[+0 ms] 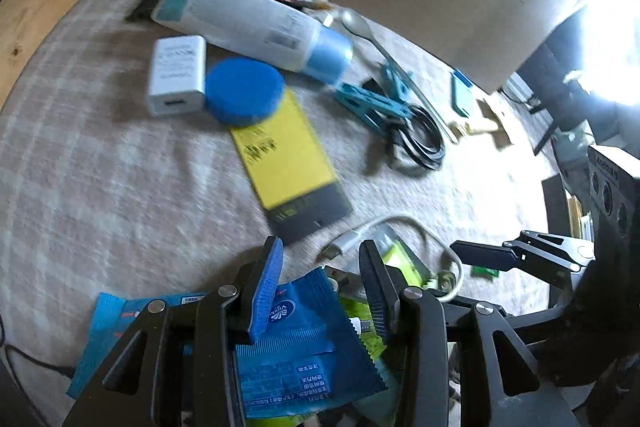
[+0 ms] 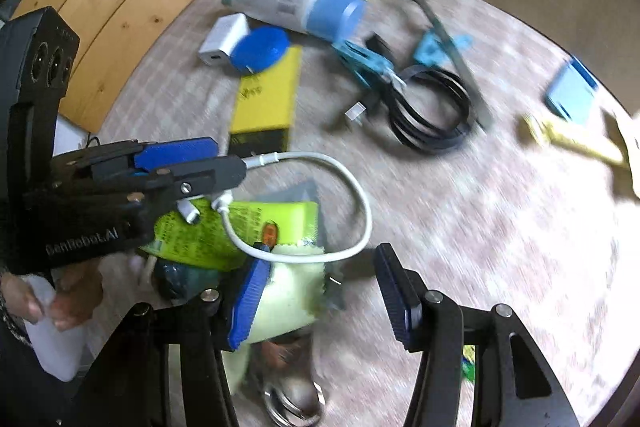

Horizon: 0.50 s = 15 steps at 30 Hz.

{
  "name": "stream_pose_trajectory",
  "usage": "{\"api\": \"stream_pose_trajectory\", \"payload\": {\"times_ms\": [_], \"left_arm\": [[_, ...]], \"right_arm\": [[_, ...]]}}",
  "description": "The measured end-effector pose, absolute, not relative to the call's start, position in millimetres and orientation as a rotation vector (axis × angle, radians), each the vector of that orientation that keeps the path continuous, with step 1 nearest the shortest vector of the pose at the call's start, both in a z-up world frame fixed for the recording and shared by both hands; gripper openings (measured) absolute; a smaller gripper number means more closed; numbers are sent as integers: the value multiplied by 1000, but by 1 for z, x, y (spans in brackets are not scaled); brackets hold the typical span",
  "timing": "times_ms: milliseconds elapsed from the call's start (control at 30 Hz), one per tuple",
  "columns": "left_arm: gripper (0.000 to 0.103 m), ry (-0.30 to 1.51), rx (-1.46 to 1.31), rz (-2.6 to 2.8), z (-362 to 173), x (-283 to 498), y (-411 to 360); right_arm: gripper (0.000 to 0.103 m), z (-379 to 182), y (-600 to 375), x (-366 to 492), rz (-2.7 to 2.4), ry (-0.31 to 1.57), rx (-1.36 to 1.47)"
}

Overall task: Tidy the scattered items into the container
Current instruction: 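Reach into the pile and grasp the white lotion bottle with the right gripper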

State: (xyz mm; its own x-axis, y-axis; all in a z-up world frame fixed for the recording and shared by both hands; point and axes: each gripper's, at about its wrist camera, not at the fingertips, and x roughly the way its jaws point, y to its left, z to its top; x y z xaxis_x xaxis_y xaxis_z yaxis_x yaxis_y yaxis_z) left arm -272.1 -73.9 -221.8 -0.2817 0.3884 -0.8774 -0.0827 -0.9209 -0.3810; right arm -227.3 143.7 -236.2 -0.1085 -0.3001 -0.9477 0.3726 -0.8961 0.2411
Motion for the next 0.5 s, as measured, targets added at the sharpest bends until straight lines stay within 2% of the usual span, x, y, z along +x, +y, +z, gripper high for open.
{"api": "stream_pose_trajectory", "payload": {"times_ms": [133, 200, 500], "left_arm": [[42, -329, -1670, 2249, -214, -255, -66], [42, -306, -1652, 2295, -206, -247, -70], [43, -390, -1616, 2481, -165, -231, -145]], "right_arm": [[49, -234, 155, -207, -2052, 176, 1739], [44, -230, 158, -201, -2038, 207, 1760], [42, -155, 155, -230, -2140, 100, 1551]]}}
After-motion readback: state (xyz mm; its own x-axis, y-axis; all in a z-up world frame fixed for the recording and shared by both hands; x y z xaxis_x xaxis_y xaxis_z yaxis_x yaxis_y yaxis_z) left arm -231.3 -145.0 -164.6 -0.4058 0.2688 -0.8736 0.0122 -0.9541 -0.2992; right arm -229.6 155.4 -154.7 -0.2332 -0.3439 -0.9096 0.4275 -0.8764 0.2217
